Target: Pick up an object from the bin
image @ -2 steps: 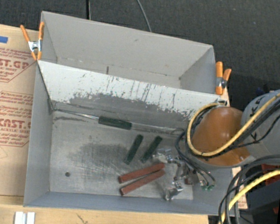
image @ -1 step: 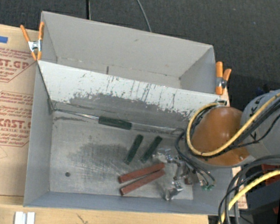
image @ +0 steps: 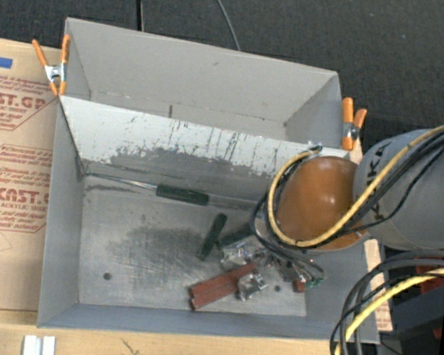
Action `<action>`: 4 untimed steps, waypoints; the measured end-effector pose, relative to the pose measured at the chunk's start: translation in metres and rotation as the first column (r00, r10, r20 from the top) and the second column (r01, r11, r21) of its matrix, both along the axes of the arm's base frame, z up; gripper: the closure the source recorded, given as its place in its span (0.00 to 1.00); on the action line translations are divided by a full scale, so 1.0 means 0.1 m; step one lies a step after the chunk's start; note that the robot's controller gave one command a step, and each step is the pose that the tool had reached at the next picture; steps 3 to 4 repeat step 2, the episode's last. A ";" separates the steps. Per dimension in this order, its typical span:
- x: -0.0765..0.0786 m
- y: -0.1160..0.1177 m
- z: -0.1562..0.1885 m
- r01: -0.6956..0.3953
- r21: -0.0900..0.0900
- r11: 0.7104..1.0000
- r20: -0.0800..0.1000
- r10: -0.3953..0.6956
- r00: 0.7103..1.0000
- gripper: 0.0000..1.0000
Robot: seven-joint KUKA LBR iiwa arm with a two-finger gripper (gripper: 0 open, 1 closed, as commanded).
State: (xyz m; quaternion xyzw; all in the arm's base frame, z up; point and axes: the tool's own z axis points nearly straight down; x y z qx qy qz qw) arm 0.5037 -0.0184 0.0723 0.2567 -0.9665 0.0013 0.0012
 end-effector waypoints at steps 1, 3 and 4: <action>0.00 0.00 0.00 0.000 0.000 1.000 0.000 0.000 1.000 1.00; 0.17 -0.21 1.45 -0.079 0.004 0.997 0.004 0.079 0.997 1.00; 0.17 -0.21 1.45 -0.079 0.004 0.997 0.004 0.079 0.997 1.00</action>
Offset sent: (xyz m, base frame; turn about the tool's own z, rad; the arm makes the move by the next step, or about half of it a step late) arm 0.0167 -0.0223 0.1458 -0.0799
